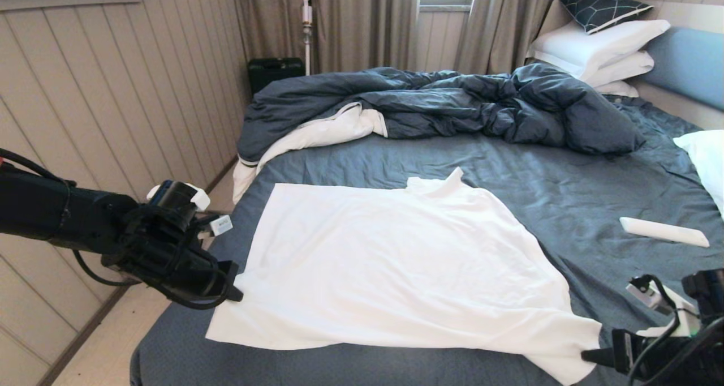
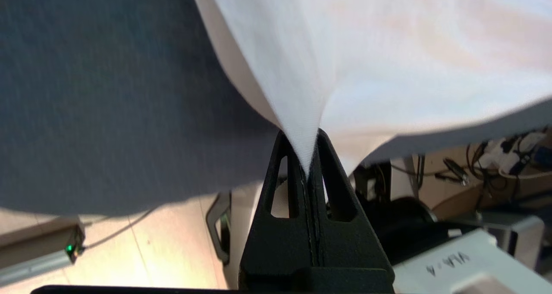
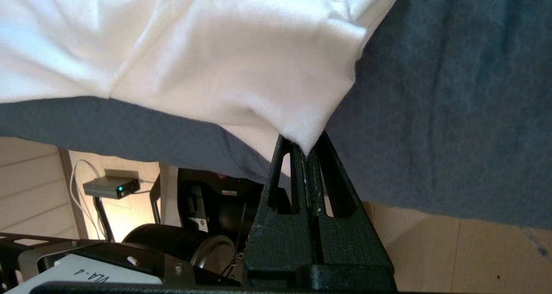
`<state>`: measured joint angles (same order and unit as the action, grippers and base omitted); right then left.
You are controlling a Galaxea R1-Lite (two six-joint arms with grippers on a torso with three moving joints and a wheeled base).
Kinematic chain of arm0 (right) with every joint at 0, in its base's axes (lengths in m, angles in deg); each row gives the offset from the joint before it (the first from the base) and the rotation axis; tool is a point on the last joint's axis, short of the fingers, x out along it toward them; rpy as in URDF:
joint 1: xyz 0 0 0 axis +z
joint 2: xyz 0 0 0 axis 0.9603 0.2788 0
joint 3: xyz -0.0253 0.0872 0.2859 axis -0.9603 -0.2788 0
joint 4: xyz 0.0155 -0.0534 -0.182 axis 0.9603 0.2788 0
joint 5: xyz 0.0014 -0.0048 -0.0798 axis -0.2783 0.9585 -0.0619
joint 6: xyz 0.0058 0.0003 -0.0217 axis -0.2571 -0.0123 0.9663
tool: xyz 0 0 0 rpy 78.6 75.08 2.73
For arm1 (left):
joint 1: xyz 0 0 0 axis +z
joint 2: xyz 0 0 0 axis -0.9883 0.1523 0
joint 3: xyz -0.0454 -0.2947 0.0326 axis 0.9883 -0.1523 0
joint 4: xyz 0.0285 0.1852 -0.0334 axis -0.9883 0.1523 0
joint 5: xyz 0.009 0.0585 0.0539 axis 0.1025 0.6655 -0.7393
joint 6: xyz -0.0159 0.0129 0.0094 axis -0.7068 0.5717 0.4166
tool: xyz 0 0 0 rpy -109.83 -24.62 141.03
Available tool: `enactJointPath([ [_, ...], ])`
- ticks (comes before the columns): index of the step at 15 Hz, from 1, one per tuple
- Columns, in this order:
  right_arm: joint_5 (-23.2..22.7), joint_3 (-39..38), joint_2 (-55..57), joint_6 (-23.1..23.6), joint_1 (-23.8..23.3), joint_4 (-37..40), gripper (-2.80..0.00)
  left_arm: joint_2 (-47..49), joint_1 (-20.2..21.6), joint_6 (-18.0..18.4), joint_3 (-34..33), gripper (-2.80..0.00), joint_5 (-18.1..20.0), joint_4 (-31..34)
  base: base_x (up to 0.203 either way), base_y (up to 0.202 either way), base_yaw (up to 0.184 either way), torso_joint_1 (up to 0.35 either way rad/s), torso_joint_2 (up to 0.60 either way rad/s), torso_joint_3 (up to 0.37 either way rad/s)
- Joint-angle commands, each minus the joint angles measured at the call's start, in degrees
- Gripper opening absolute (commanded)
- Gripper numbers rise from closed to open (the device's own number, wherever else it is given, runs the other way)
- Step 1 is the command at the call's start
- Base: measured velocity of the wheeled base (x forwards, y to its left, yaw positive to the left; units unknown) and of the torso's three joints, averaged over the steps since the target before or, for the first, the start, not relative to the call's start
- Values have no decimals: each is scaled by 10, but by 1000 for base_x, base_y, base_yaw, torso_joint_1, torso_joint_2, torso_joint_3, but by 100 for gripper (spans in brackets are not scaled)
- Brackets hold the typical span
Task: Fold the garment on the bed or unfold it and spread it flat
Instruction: Fold the white T-shirt
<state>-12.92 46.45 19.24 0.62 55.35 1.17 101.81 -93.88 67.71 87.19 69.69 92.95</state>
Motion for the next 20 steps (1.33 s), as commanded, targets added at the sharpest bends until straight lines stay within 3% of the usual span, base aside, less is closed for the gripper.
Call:
enactJointPath([
  [1, -2, 11, 17, 0, -1, -1, -280, 31, 1, -1, -1, -280, 1, -18, 0, 0, 0, 0, 0, 0],
  [6, -1, 62, 59, 0, -1, -1, -280, 52, 13, -7, 9, -280, 2, -80, 0, 0, 0, 0, 0, 0],
  [17, 19, 199, 169, -16, 24, -3, -280, 139, 33, -43, 136, -280, 3, -79, 0, 0, 0, 0, 0, 0],
  [18, 23, 198, 169, -16, 31, -4, 0, 140, 33, -44, 135, -280, 3, -79, 0, 0, 0, 0, 0, 0],
  [20, 22, 190, 165, -15, 34, -5, 0, 141, 33, -45, 131, -280, 3, -80, 0, 0, 0, 0, 0, 0],
])
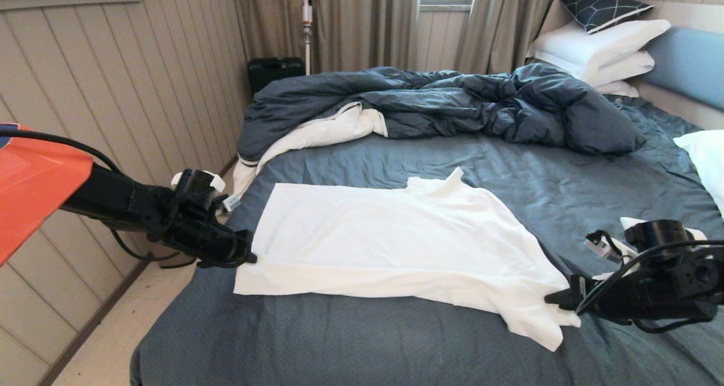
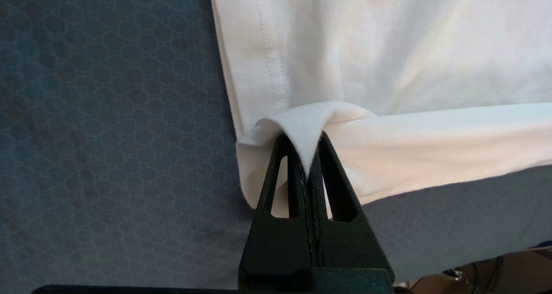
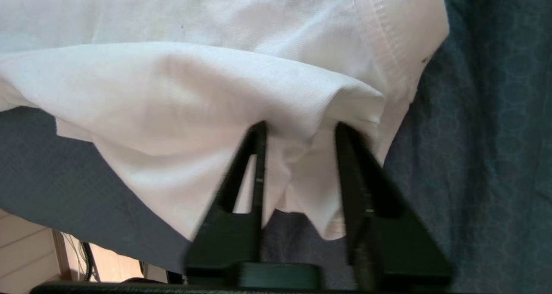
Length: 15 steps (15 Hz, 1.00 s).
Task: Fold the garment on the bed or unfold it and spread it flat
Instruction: Fold the white T-shirt
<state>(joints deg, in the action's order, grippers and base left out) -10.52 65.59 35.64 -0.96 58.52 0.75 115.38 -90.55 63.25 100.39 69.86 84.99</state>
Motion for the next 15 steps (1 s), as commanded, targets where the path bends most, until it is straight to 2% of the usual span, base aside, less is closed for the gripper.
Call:
enactJointPath([
  [1, -2, -10, -2, -1, 2, -1, 0, 5, -1, 0, -1, -280, 1, 0, 0, 0, 0, 0, 0, 0],
  [9, -6, -69, -98, -4, -4, 1, 0, 2, -9, -9, 3, -280, 1, 1, 0, 0, 0, 0, 0, 0],
  [15, -26, -139, -124, -7, 24, -1, 0, 5, -10, -10, 4, -280, 1, 1, 0, 0, 0, 0, 0, 0],
])
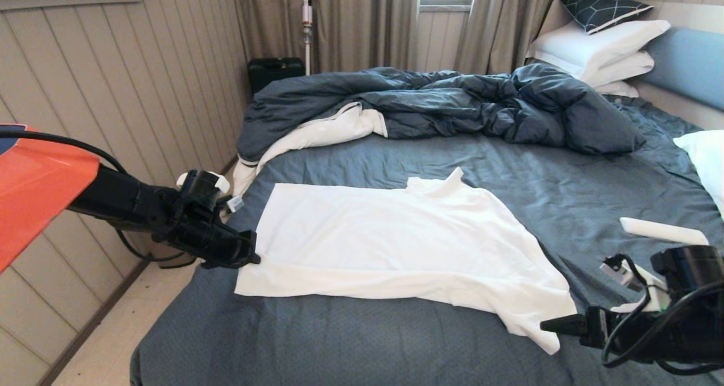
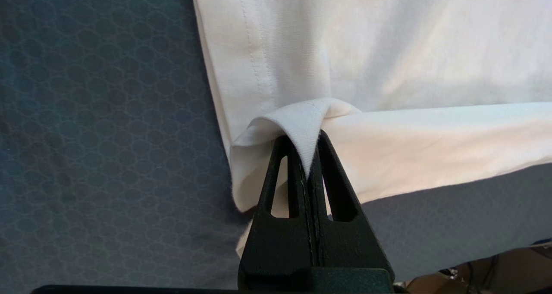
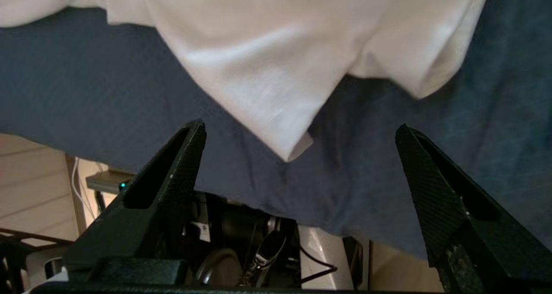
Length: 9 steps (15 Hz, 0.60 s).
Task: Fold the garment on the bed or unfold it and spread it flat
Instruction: Fold the white T-shirt
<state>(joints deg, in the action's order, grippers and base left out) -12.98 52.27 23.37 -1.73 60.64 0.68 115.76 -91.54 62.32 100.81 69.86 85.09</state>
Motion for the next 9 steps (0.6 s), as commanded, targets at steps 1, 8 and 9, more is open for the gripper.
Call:
enactJointPath([
  [1, -2, -5, 8, -1, 7, -1, 0, 1, -1, -1, 0, -280, 1, 0, 0, 0, 0, 0, 0, 0],
  [8, 1, 3, 53, -15, 77, -51, 0, 1, -2, -4, 0, -280, 1, -1, 0, 0, 0, 0, 0, 0],
  [9, 3, -9, 57, -13, 87, -82, 0, 1, -3, -5, 0, -280, 1, -1, 0, 0, 0, 0, 0, 0],
])
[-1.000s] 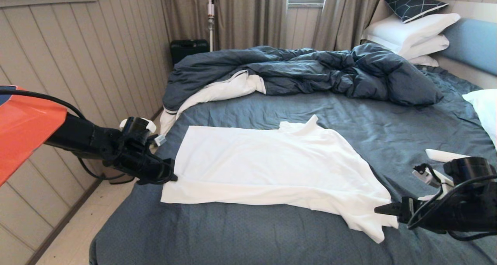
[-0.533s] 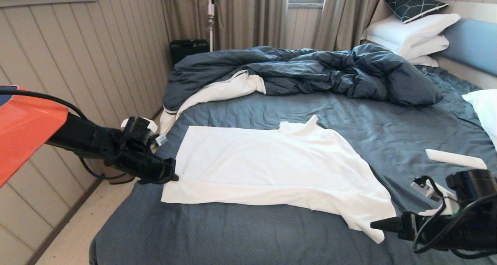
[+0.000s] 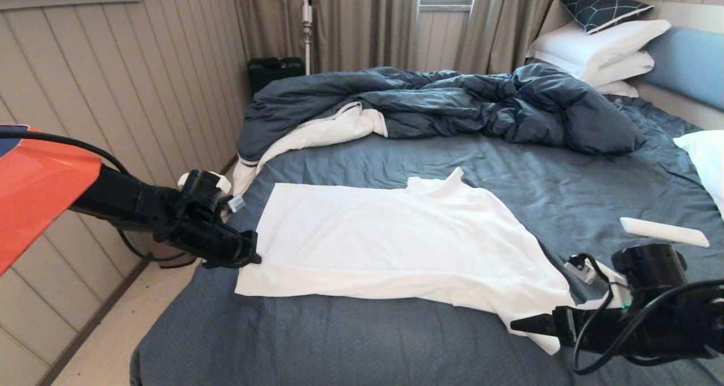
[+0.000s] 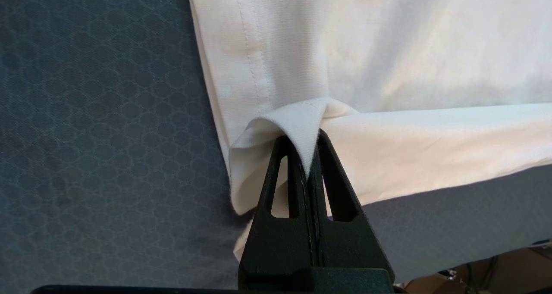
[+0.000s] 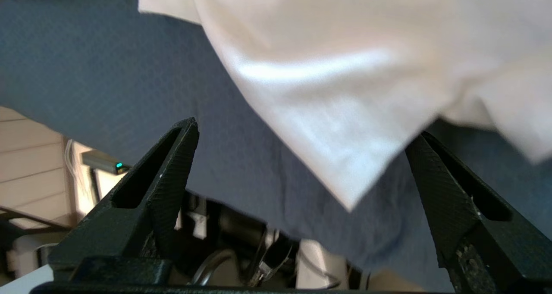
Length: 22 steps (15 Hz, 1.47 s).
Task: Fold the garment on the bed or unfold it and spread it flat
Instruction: Fold the white T-shirt
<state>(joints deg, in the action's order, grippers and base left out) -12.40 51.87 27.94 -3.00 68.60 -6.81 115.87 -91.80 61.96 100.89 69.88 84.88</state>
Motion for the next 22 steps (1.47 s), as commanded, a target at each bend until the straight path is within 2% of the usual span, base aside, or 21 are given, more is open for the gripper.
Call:
enactJointPath([
  [1, 0, -18, 11, 1, 11, -27, 0, 0, -2, -1, -1, -280, 1, 1, 0, 0, 0, 0, 0, 0],
  [7, 5, -76, 13, 18, 14, -109, 0, 2, -4, -1, -1, -280, 2, 0, 0, 0, 0, 0, 0, 0],
  [9, 6, -76, 17, 18, 15, -112, 0, 3, -4, -1, -1, -280, 8, 0, 0, 0, 0, 0, 0, 0],
  [10, 12, -74, 18, 18, 17, -112, -280, 3, -4, -1, -1, -280, 11, 0, 0, 0, 0, 0, 0, 0],
  [17, 12, -81, 12, 19, 19, -112, -280, 7, -4, -2, 0, -280, 11, -1, 0, 0, 0, 0, 0, 0],
  [22, 10, -101, 0, 40, 19, -111, -280, 6, -4, -2, -1, -280, 11, 0, 0, 0, 0, 0, 0, 0],
])
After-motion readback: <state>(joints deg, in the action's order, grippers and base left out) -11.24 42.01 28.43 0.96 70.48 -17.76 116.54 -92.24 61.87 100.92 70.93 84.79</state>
